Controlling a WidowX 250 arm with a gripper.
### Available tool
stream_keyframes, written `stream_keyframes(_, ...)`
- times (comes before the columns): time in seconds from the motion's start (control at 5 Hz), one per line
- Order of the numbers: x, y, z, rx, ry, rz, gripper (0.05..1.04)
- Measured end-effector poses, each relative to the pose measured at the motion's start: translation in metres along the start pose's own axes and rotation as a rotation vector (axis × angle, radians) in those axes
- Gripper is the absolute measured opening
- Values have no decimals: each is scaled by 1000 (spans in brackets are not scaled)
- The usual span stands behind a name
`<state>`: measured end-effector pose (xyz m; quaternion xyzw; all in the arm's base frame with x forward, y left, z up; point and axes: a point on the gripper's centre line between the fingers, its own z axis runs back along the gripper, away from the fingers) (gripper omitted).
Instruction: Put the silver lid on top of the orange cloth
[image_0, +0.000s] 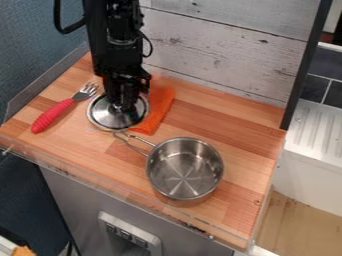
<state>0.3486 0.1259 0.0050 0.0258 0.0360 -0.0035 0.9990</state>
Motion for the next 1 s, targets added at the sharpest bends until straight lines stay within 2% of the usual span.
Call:
stream_keyframes(0.2, 0, 0, -2, -8, -13, 3, 934)
stream_keyframes(0.4, -10, -6, 6, -20, -38, -35, 1011)
stream_keyframes(0.6, -16, -7, 35, -1, -115, -52, 1006)
stream_keyframes(0.8, -24, -3, 50, -1, -160, -48, 1001)
stream_keyframes(1.0, -25, -1, 51, 0, -165, -60, 1001)
